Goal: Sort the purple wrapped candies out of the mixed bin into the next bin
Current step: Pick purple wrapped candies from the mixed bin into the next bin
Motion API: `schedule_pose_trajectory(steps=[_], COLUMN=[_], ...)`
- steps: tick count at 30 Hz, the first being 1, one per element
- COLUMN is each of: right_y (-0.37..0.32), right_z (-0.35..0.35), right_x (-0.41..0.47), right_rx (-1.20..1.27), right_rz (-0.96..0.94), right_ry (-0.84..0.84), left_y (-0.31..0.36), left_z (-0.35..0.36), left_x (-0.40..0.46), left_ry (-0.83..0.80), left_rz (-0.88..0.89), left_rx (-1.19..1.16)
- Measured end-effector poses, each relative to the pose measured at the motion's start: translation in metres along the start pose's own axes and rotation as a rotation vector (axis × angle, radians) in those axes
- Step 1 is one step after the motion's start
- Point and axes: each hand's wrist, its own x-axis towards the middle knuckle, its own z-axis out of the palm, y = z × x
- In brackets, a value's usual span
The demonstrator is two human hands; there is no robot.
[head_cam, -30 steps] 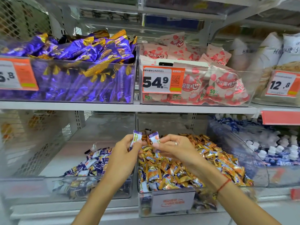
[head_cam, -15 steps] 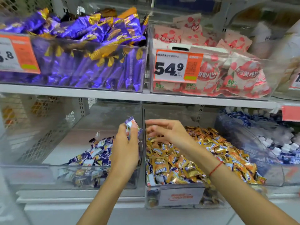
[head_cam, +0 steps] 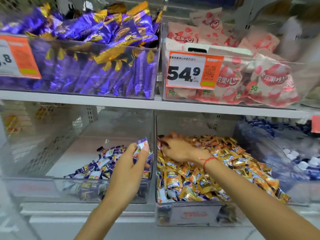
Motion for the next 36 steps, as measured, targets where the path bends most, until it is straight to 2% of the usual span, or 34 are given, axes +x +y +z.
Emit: schedule_pose_trajectory(steps=[2, 5, 8, 11, 13, 15, 19, 22, 27, 33, 36], right_y=[0.010, 0.023, 0.034, 0.046, 0.050, 0.044, 0.020, 0.020, 0.035, 0.038, 0.030], right_z=[0.006, 0.004, -0.004, -0.011, -0.017, -0.020, 0.000, 0.008, 0.003, 0.002, 0.007], right_x=[-0.020, -0.053, -0.087, -0.101, -0.095, -0.078, -0.047, -0.049, -0.047, -0.049, -0.050], right_rx=[-0.064, -0.052, -0.036, 0.106, 0.260, 0.271, 0.105, 0.006, 0.245, 0.399, 0.420], right_rz=[-0.054, -0.100, -0.146, -0.213, -0.208, -0.188, -0.184, -0.142, -0.064, -0.034, -0.084], right_ry=[-0.066, -0.175, -0.182, -0.106, 0.029, 0.165, 0.066, 0.133, 0.121, 0.323, 0.285], left_y=[-0.008, -0.007, 0.000, 0.005, 0.007, 0.005, 0.002, 0.003, 0.002, 0.004, 0.003], left_z=[0.000, -0.004, -0.006, -0.002, 0.004, 0.009, 0.014, 0.009, 0.004, 0.006, 0.006], left_x=[-0.002, -0.004, -0.001, 0.010, 0.018, 0.022, 0.027, 0.027, 0.024, 0.035, 0.035], left_ry=[-0.013, 0.083, 0.155, 0.176, 0.155, 0.138, 0.116, 0.040, -0.053, -0.050, -0.064], left_rz=[-0.032, -0.091, -0.100, -0.088, -0.066, -0.093, -0.054, -0.007, 0.023, -0.103, -0.107], left_rx=[0.028, -0.008, -0.106, -0.106, -0.095, -0.069, -0.086, -0.047, -0.014, -0.182, -0.135])
